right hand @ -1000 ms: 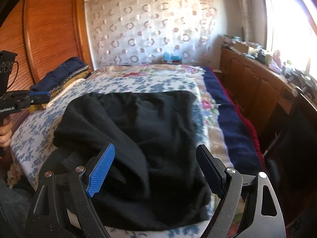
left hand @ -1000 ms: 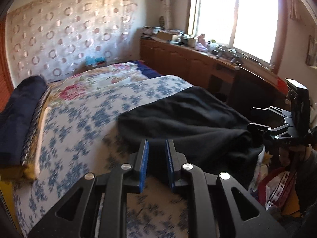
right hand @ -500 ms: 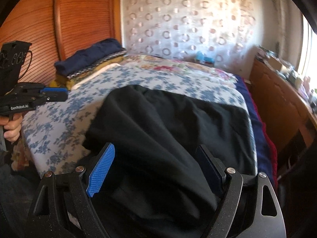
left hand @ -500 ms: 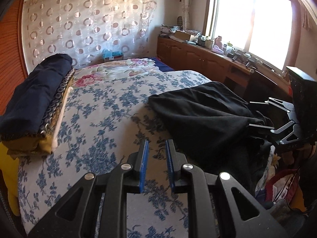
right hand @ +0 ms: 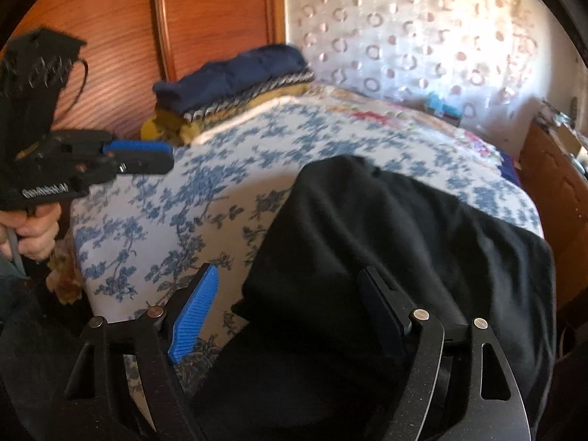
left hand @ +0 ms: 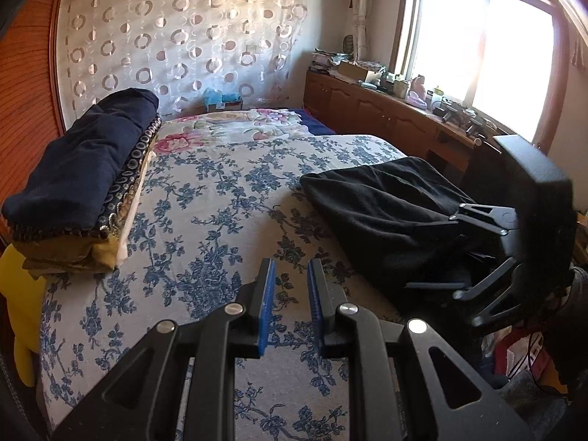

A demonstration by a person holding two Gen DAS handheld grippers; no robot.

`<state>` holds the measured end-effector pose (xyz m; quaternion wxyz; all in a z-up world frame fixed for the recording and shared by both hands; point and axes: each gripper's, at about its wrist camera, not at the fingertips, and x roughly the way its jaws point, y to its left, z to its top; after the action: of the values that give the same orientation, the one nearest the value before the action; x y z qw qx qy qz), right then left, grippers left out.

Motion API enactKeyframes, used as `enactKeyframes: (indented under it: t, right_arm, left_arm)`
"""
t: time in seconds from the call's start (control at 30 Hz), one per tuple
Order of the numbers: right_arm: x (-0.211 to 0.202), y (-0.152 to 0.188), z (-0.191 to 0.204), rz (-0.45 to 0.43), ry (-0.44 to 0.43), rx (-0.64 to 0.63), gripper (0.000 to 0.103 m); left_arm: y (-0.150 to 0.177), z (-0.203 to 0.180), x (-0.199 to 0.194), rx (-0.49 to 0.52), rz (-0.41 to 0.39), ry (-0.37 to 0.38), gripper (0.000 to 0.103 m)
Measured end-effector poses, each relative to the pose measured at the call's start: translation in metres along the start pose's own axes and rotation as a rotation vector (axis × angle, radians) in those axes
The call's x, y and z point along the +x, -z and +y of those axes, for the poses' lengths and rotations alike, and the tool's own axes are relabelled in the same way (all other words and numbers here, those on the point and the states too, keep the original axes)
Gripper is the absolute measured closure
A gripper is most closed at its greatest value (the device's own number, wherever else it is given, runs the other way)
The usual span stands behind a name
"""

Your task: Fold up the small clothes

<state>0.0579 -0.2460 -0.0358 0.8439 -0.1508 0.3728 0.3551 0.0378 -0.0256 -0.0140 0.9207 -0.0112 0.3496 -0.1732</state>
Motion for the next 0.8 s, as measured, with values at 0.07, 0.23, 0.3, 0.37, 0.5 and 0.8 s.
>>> enactKeyframes:
  t: [0.07, 0.23, 0.3, 0.37, 0.5, 0.8]
  right_arm:
    - [0.011, 0.000, 0.004, 0.027, 0.012, -0.020, 0.023]
    - [0.026, 0.002, 0.007, 0.069, 0.070, -0.058, 0.033]
    - [0.028, 0.003, 0.005, 0.080, 0.093, -0.069, 0.046]
    - [0.025, 0.004, 0.000, 0.074, 0.107, -0.068, 0.074]
    - [0.003, -0.002, -0.015, 0.010, 0.075, -0.010, 0.091]
    - [-0.069, -0.046, -0.080, -0.173, 0.132, 0.114, 0.092]
  left_arm:
    - [0.001, 0.001, 0.001, -0.004, 0.005, -0.002, 0.087]
    - [0.003, 0.001, 0.004, -0.007, 0.014, -0.003, 0.087]
    - [0.004, 0.002, 0.005, -0.009, 0.015, -0.001, 0.087]
    - [0.004, 0.002, 0.005, -0.009, 0.015, 0.000, 0.087]
    - [0.005, 0.000, 0.007, -0.006, 0.017, 0.005, 0.087]
    - [0.007, -0.003, 0.008, 0.004, 0.019, 0.013, 0.087]
